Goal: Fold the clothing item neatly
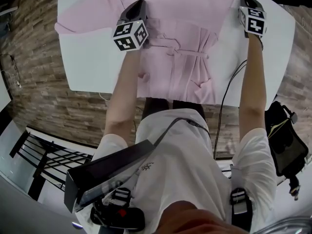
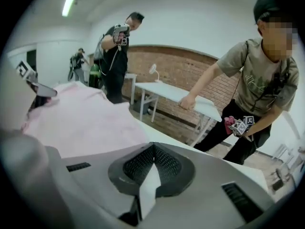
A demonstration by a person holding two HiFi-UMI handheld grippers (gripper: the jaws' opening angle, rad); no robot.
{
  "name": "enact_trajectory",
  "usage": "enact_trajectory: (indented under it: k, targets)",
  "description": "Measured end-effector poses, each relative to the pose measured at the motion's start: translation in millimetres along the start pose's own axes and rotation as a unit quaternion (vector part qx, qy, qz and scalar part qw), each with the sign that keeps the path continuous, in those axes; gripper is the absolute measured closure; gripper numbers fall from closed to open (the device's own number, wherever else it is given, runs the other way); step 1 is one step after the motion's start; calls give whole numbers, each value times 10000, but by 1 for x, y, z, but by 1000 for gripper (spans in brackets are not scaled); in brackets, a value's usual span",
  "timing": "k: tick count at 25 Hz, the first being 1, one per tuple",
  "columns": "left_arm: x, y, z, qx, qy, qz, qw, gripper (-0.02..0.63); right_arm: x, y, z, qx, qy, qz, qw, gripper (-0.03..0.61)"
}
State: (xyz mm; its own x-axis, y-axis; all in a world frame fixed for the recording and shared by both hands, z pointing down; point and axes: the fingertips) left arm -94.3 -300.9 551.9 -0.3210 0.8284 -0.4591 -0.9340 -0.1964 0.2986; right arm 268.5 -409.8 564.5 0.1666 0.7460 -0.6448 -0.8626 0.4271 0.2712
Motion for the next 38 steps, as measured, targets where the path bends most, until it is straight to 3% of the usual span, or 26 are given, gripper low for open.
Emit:
enact_trajectory:
  k: [4,9,18,25,38]
  targets:
    - [11,0,-10,-1,-276,73,9996,611,26,47,-18,-118,-497,-807,9954,575]
    - [7,-3,0,-118,-15,235,9997,611,41,112,4,212,-139,-1555,9875,575]
    - [12,-32,16,-138,235,492,9984,611,57,89,35,662,192,-1093,9916,575]
    - [37,-34,15,-426,74,647,9970,611,93,124,24,260,-263,-1198,9921,575]
    - [117,-33,14,-394,-154,816,9958,611,162,183,-9,-241,-807,-1012,9913,575]
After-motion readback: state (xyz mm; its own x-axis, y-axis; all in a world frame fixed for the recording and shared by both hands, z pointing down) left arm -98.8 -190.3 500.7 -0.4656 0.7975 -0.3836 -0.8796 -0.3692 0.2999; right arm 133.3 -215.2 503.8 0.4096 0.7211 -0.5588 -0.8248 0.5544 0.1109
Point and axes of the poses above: the fingertips, and each gripper's own axes: x backward along the fingers, y to its left, z out of its underside, and after that the axes turned 1 degree about z, right-handed
